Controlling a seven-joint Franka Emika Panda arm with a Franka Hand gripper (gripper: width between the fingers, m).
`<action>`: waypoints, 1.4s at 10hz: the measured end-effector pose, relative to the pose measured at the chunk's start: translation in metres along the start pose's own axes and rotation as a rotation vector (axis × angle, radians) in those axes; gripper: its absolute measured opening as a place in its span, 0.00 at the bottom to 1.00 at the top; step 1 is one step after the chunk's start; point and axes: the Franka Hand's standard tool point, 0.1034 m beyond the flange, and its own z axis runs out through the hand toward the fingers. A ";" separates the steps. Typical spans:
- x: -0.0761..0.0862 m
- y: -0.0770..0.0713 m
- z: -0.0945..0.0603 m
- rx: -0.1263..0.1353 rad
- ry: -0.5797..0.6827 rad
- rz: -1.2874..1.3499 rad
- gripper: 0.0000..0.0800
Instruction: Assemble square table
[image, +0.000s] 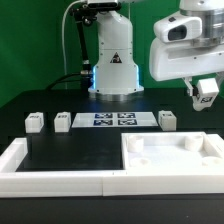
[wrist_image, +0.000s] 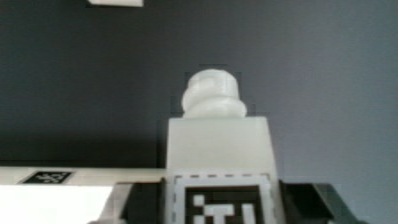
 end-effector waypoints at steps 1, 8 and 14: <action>0.001 0.001 0.000 -0.002 0.045 -0.002 0.36; 0.042 0.020 -0.037 -0.013 0.546 -0.026 0.36; 0.083 0.024 -0.020 -0.043 0.658 -0.125 0.36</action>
Offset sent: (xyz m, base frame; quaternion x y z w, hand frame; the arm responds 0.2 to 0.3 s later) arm 0.0391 -0.0033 0.0234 0.0066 0.2334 -0.0160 0.9722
